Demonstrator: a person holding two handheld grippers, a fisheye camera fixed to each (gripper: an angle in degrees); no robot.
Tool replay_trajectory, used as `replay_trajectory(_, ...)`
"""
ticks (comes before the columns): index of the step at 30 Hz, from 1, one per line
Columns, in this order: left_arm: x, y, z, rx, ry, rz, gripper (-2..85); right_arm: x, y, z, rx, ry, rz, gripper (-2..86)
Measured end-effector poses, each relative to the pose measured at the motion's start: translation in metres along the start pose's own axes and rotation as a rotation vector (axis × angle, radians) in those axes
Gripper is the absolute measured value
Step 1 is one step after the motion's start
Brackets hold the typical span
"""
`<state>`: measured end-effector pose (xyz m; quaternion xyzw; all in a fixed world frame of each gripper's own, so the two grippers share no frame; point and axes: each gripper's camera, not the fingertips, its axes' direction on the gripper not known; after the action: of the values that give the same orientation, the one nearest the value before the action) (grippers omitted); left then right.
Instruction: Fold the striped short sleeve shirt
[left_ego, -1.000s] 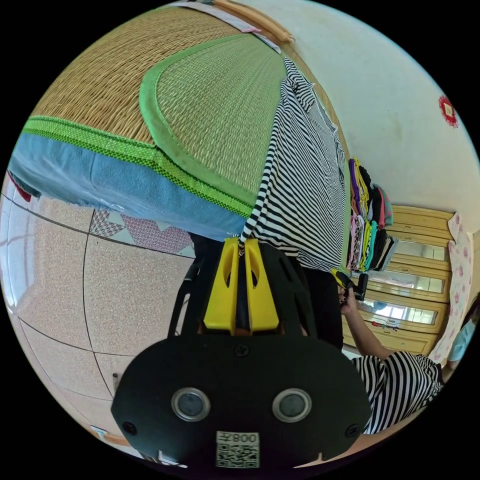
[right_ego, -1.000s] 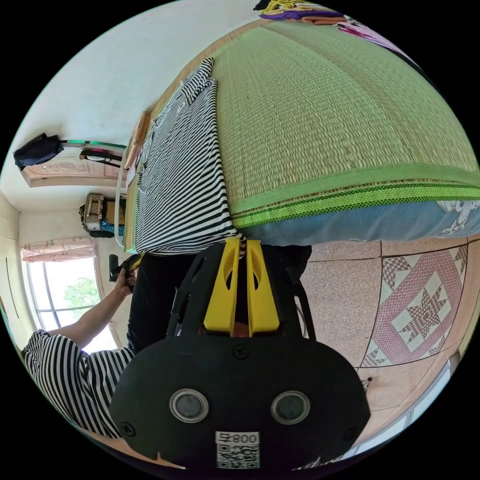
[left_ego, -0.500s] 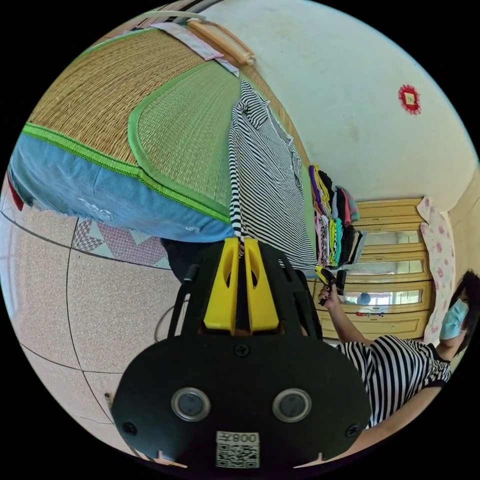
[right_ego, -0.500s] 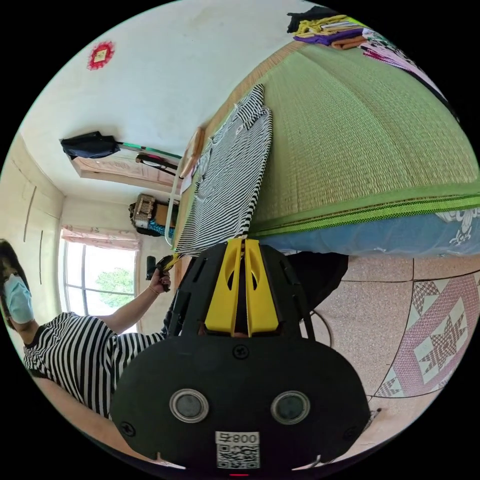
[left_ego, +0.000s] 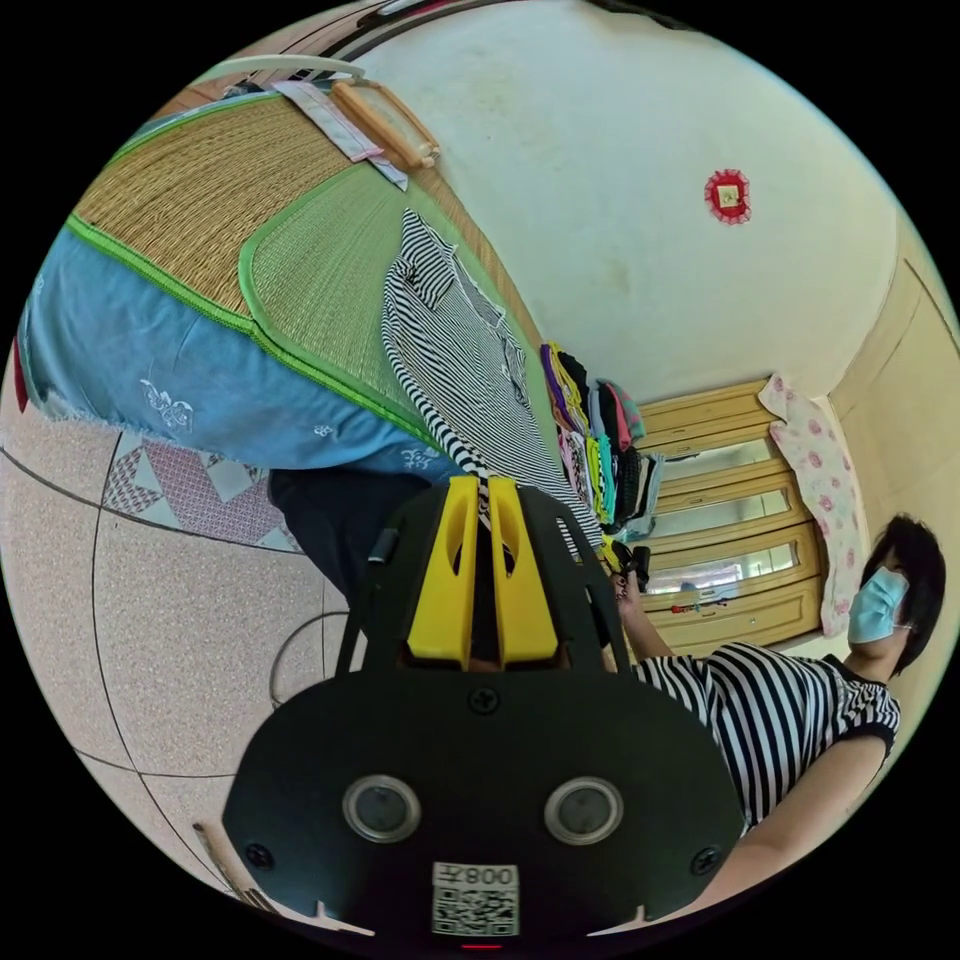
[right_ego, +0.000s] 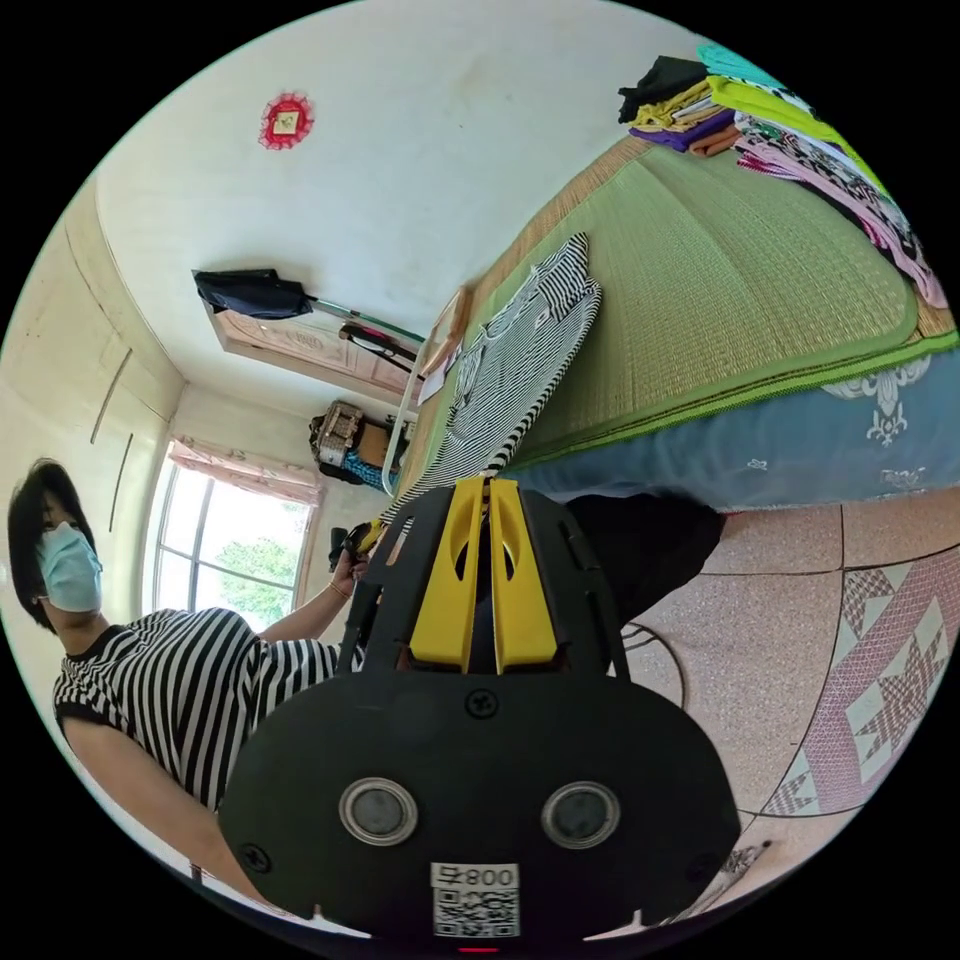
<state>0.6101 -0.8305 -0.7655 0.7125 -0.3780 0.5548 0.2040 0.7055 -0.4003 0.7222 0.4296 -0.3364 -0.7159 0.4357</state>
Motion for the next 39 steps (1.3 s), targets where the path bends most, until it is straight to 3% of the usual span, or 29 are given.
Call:
replay_trajectory(19, -0.012, 0.141, -0.094, 0.117, 0.174, 0.090, 1.8, -0.026, 0.152, -0.093, 0.126, -0.120, -0.101, 0.6)
replay_trajectory(39, -0.012, 0.178, -0.146, 0.162, 0.236, 0.158, 1.8, -0.042, 0.231, -0.134, 0.196, -0.170, -0.169, 0.6)
